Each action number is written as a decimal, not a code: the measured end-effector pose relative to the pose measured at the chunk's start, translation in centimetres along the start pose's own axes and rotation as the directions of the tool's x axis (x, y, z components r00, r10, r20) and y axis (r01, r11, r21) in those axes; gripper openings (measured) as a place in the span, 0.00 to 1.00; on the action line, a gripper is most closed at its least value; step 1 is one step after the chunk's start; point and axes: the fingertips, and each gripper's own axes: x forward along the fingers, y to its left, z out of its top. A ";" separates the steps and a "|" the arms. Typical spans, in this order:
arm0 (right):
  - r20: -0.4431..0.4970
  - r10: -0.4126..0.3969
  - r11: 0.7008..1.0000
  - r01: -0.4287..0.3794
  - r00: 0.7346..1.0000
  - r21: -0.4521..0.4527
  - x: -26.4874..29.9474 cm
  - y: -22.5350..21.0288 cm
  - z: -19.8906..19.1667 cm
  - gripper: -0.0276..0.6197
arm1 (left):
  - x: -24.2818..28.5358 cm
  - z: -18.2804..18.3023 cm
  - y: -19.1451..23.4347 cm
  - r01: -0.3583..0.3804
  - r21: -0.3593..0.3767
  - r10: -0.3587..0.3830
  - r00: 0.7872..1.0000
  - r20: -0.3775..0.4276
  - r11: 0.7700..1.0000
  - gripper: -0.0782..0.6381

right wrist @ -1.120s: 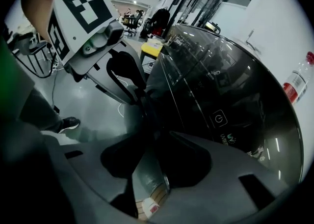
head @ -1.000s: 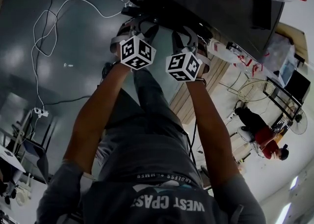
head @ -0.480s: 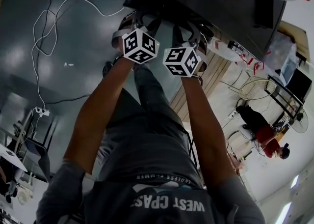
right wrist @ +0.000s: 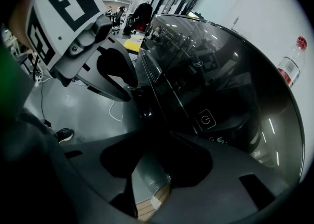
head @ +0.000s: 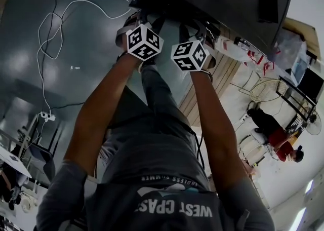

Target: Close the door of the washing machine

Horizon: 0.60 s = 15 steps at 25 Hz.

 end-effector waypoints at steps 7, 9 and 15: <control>0.045 -0.001 0.998 -0.001 0.999 0.056 -2.5 -0.9 1.9 0.19 | -4.7 -0.9 1.9 0.004 0.021 -0.004 1.000 -0.007 1.000 0.30; 0.083 -0.004 0.996 -0.003 0.997 0.084 -3.8 -1.5 3.1 0.16 | -6.7 -0.6 3.3 -0.011 0.027 0.011 1.000 0.009 1.000 0.28; 0.241 -0.019 0.985 -0.023 0.970 0.173 -8.8 -3.5 7.5 0.13 | -14.1 1.2 7.6 -0.068 0.060 0.062 0.993 0.097 0.996 0.20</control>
